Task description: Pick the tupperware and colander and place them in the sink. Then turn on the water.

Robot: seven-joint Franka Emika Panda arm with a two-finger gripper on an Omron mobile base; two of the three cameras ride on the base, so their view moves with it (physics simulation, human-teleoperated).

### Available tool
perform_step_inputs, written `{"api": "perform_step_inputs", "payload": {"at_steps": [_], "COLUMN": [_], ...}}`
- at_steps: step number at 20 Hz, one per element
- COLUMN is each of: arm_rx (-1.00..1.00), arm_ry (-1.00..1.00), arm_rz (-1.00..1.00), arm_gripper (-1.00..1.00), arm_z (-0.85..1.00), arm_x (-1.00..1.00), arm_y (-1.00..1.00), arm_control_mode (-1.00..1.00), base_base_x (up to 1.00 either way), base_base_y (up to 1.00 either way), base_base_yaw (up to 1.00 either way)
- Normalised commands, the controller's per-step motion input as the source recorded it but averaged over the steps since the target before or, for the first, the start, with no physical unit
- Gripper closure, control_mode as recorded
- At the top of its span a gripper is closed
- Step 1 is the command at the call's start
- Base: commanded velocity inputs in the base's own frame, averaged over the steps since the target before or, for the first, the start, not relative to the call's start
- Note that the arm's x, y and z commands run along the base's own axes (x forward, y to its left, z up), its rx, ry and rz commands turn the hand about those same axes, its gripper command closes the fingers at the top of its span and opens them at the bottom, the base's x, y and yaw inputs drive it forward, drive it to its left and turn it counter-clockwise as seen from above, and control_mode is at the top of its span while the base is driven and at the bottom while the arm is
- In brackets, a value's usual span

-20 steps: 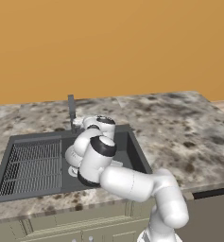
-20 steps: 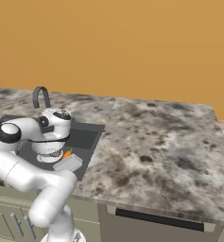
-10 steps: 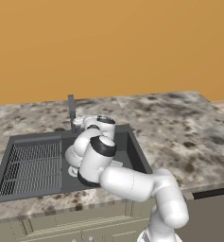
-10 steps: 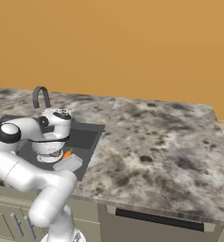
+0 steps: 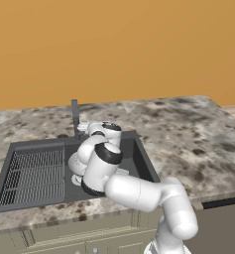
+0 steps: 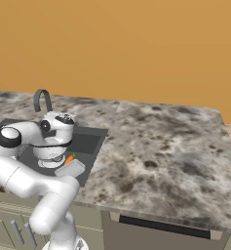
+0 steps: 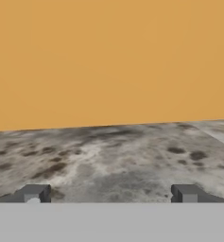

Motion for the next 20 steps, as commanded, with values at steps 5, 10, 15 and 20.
{"api": "perform_step_inputs", "payload": {"at_steps": [5, 10, 15, 20], "arm_rx": [0.06, 0.04, 0.00, 0.00], "arm_ry": [0.00, 0.00, 0.00, -0.04], "arm_rz": [0.02, 0.01, 0.00, 0.00], "arm_gripper": [-1.00, -1.00, -1.00, -1.00], "arm_z": [0.00, 0.00, -0.01, -0.12], "arm_x": [0.00, 0.00, 0.00, 0.00], "arm_y": [-0.75, -0.65, -0.54, -0.51], "arm_control_mode": [-1.00, -1.00, -1.00, -1.00], "base_base_x": [0.00, 0.00, 0.00, 0.00], "base_base_y": [0.00, 0.00, 0.00, 0.00], "base_base_yaw": [0.00, 0.00, 0.00, 0.00]}}
